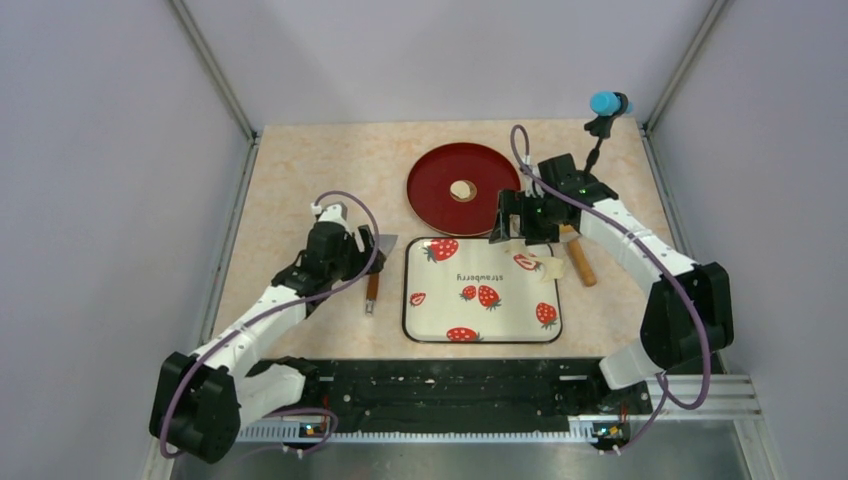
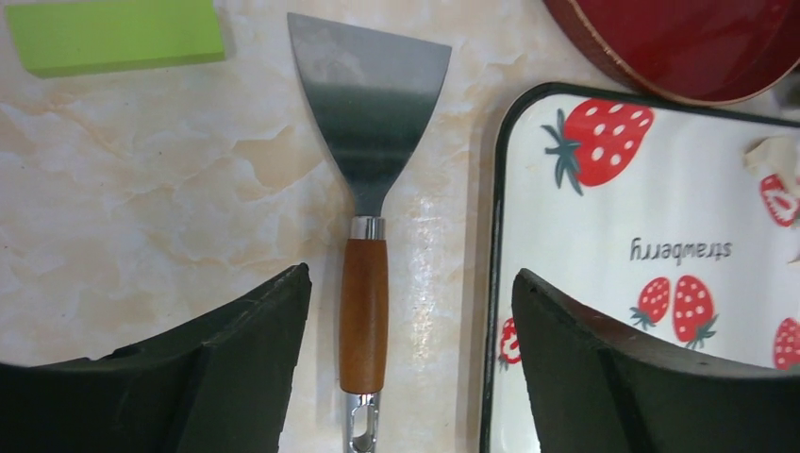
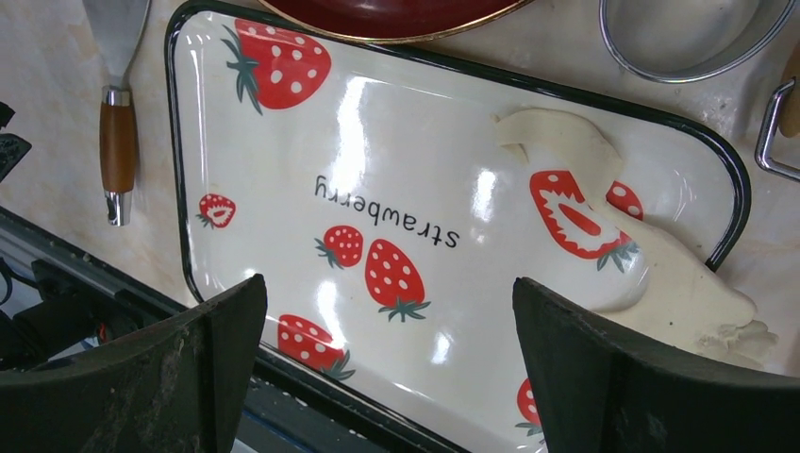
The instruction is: Roll out the dumpling wrappers from the dough
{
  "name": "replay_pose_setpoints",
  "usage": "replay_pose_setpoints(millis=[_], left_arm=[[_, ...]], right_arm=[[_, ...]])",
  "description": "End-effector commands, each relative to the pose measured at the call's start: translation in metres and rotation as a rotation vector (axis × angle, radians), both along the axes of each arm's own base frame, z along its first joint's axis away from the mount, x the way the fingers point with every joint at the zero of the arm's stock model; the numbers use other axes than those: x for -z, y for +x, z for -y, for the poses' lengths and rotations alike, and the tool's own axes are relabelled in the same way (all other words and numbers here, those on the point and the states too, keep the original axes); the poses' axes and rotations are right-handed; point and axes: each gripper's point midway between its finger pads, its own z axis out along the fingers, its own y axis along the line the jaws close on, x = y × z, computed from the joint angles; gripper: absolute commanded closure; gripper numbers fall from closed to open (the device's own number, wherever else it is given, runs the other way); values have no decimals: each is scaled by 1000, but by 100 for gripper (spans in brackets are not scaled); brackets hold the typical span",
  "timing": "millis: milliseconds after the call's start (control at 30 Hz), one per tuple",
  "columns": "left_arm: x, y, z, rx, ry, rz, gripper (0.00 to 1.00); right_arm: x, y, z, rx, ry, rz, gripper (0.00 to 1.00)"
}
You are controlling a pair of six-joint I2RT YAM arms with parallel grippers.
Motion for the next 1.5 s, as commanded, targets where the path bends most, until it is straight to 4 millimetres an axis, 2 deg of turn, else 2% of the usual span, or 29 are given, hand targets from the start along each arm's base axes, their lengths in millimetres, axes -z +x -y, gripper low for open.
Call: replay_pose_setpoints(millis=[0,167,200,233,300,433,500,600,733,800,833,867,967,1100,1200,1333,1400,1467], left_arm=[[-31,16,7,-61,-142,126,15],[-52,20,21,-49,-342,177,10],[-54,21,22,-55,-384,188,4],[-55,20,21,-65,-424,199,2],[-64,21,20,-88,-511,242,1],[-93,22,13,-93,-634,400,1],[-99,22,7,-95,-611,448,1],[-100,25,-7,-96,-464,505,1],[-105,29,-44,-148,-168,623,1],[-105,29,-56,-115,-2,687,1],[-102,30,-61,-94,74,696,1],[-99,32,-67,-95,135,692,1],[-81,38,-84,-116,286,644,1],[-53,45,-103,-137,434,598,1],[-39,52,-112,-164,463,607,1],[-25,60,-120,-175,454,616,1],[-31,68,-127,-197,421,644,1],[-34,76,-129,-175,367,667,1]], right_arm=[[-25,2,1,-11,35,86,1],[-53,4,0,-8,78,206,1],[-58,3,2,-4,80,226,1],[-62,2,2,-5,85,247,1],[-73,2,3,2,94,291,1],[-90,2,12,49,95,389,1],[-104,1,17,63,99,465,1],[-120,2,25,72,93,608,1],[-135,-2,54,151,32,837,1],[-130,-5,77,242,-29,950,1],[-117,-6,89,280,-70,995,1],[-112,-10,103,341,-103,1027,1],[-96,-21,139,479,-208,1093,1],[-48,-25,168,567,-361,1085,1],[-20,-22,173,581,-394,1024,1],[-6,-12,173,610,-371,1024,1],[8,-4,170,566,-365,1010,1],[10,3,170,548,-356,1013,1]])
